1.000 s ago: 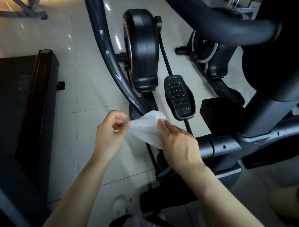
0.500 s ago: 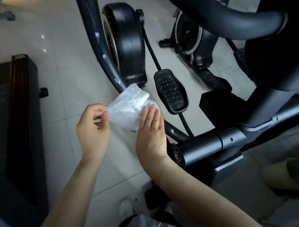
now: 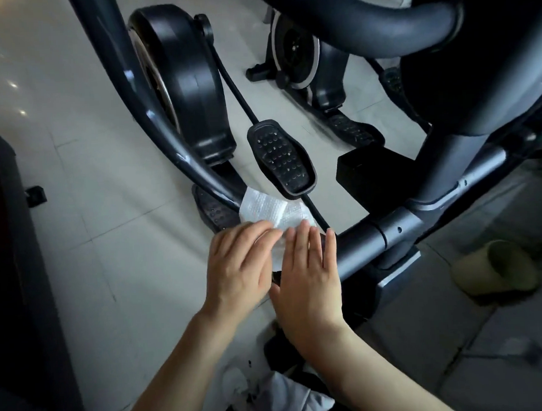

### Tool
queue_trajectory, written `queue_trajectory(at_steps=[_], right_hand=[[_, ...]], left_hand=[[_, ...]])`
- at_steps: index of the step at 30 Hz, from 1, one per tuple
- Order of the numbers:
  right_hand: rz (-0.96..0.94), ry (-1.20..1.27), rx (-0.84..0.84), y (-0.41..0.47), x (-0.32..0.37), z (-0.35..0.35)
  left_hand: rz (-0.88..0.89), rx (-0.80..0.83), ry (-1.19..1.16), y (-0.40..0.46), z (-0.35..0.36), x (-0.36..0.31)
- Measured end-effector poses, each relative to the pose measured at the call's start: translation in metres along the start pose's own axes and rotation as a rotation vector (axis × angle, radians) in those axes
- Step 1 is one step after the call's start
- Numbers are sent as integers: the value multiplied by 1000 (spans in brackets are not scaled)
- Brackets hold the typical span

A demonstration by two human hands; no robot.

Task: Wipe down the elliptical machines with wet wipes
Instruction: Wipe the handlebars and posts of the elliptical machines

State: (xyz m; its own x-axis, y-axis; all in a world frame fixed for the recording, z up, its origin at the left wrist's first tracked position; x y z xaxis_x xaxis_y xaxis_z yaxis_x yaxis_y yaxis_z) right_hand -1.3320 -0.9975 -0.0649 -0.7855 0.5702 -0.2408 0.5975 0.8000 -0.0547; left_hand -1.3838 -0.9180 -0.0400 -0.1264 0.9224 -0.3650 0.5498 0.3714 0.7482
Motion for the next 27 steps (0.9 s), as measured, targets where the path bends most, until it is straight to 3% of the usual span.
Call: queue_trajectory(at_steps=[5, 9, 11, 13, 15, 20, 24, 27], right_hand=[[-52, 114, 17, 25, 2, -4], [-203, 244, 19, 30, -13, -14], [-194, 357, -9, 19, -36, -19], [-124, 377, -151, 6, -66, -21], [-28, 450, -292, -7, -93, -14], [-29, 613, -351, -17, -97, 22], [-50, 613, -410, -15, -99, 28], [-74, 608, -420, -16, -101, 30]], left_hand=[[-101, 44, -33, -3, -4, 17], [-86, 235, -67, -2, 20, 20], [-16, 337, -16, -6, 39, 18], [36, 392, 85, -9, 53, 18], [130, 399, 162, -9, 64, 14], [443, 352, 205, -15, 77, -1], [530, 329, 280, -12, 70, 24], [471, 319, 351, -4, 48, 62]])
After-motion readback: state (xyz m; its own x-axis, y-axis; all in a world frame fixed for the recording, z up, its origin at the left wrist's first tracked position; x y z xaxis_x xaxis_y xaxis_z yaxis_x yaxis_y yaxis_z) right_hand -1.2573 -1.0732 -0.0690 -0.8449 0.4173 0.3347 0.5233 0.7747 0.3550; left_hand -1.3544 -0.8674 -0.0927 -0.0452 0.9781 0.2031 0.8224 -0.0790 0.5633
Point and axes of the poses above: each hand's wrist, its own y-axis towards the middle knuckle, its own z-axis out of the palm, x = y × z, the point moved 6 cm from there along y, towards the middle knuckle, and after that the axes turned 7 degrees about -z, right-handed, at the moved point
